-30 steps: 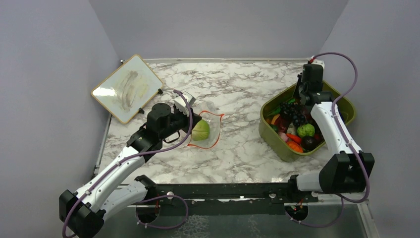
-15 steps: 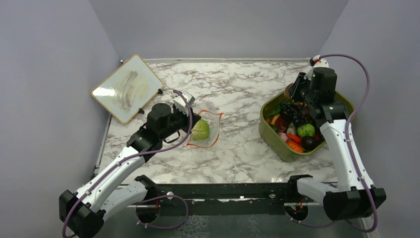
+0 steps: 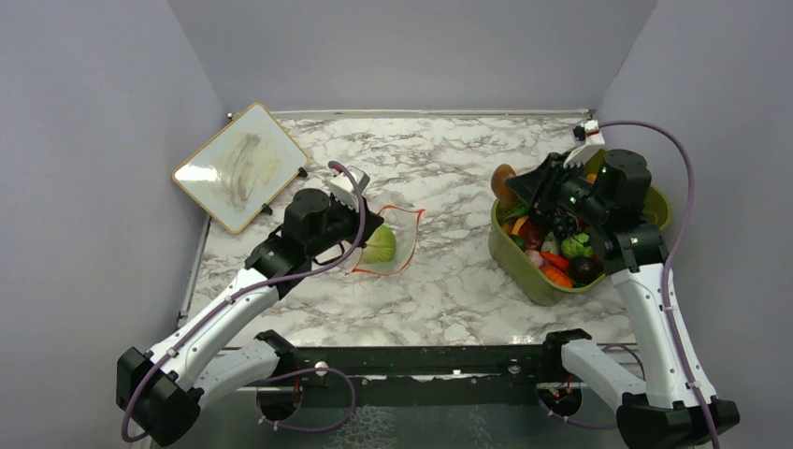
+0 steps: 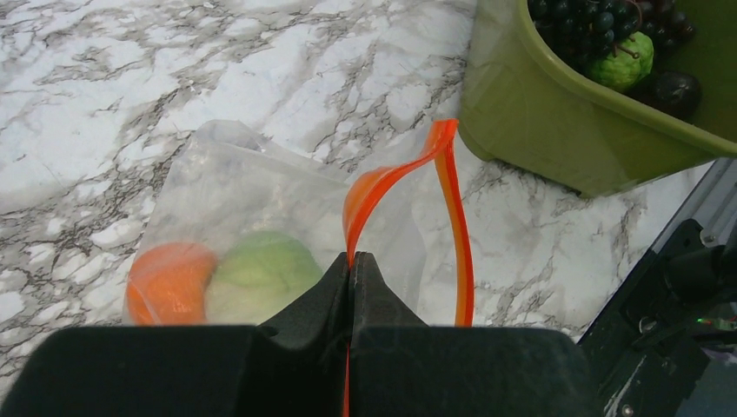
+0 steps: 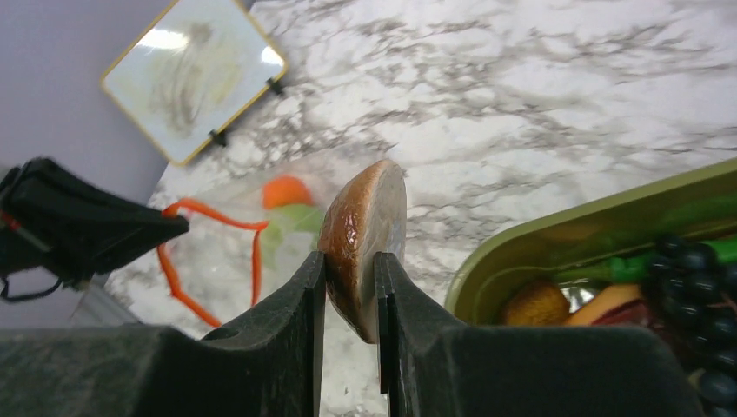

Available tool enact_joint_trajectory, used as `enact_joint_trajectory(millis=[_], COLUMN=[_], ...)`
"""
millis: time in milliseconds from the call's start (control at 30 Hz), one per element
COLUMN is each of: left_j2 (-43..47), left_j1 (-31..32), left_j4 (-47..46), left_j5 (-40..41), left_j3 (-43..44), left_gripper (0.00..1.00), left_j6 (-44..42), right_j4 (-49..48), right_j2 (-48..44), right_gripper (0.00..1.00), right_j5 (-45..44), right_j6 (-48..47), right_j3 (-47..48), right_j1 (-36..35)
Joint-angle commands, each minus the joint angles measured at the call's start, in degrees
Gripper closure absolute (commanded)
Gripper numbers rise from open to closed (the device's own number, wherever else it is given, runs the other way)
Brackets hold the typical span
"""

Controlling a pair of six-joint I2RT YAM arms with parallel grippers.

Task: Place the food in the zip-top bag and seal the zipper
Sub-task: Place the fake vegetable in the zipper food storage bag.

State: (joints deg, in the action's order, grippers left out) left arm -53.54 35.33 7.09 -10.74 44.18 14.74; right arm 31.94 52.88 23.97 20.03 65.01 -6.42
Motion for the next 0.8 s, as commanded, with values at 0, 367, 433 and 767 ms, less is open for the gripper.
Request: enact_joint_trajectory(millis=[0, 367, 433, 767], left_j2=[-2.0, -5.5, -5.8, -4.7], left_j1=[0.1, 0.0, 0.0, 0.0], left_j4=[-0.1, -1.5, -1.4, -0.4], left_j5=[0.7, 2.1, 1.5, -1.0], left_j3=[4.5, 6.8, 6.8, 6.8], left_gripper=[1.0, 1.0, 1.0, 1.0], left_j6=[4.3, 9.6, 9.9, 9.9], right_j4=[-6.6, -20.3, -23.2, -33.2], right_j2=[-0.9, 1.2, 1.9, 9.8], right_gripper=[0.96, 0.96, 0.96, 0.96], right_j5=[9.0, 6.2, 5.5, -3.7], right_j6=[3.8, 9.1, 9.8, 7.0], right_j3=[-3.6, -9.0, -10.0, -15.2], right_j1=[-4.1, -26.2, -28.7, -40.6])
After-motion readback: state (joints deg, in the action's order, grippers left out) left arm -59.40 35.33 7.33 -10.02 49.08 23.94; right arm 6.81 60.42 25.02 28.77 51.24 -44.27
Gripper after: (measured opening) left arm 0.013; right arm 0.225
